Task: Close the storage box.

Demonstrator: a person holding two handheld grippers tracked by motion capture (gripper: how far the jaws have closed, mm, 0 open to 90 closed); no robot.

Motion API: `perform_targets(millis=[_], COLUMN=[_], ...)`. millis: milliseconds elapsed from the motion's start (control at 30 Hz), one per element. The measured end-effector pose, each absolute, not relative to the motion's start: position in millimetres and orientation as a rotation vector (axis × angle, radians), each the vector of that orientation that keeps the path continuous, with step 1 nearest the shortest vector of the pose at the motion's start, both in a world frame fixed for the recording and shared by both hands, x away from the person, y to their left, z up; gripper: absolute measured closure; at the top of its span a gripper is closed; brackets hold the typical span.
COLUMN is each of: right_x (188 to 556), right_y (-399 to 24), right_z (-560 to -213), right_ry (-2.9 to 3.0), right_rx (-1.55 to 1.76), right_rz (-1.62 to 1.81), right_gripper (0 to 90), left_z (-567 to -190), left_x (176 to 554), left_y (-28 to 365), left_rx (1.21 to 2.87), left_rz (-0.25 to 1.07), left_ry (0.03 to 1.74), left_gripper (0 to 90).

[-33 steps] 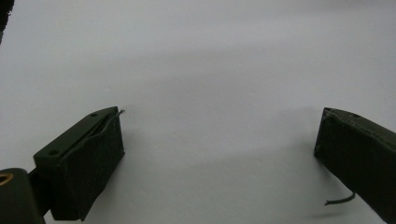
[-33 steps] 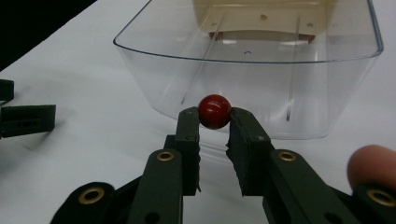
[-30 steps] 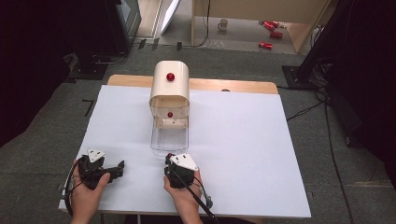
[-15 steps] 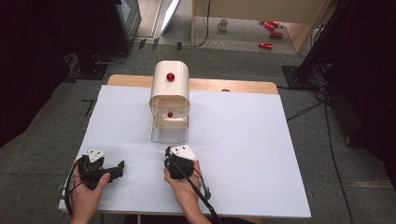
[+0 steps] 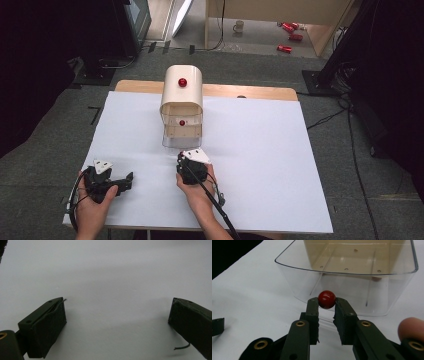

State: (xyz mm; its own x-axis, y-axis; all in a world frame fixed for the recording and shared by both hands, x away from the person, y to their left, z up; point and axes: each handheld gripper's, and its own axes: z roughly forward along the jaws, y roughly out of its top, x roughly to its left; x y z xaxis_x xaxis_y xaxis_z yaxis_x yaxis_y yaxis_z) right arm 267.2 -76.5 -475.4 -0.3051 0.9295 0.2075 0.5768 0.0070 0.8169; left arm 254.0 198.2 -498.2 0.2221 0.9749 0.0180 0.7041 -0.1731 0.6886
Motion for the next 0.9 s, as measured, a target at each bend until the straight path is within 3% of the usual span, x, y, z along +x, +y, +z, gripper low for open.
perform_targets(millis=[900], right_x=[291], right_y=[-77], right_z=[-474], right_ry=[1.911], right_rx=[1.541], right_rz=[1.205], right_gripper=[75.2], left_z=[-498], left_x=[254], left_y=[198], left_rx=[1.948], left_rz=[0.636], left_ry=[1.542], left_gripper=[1.2])
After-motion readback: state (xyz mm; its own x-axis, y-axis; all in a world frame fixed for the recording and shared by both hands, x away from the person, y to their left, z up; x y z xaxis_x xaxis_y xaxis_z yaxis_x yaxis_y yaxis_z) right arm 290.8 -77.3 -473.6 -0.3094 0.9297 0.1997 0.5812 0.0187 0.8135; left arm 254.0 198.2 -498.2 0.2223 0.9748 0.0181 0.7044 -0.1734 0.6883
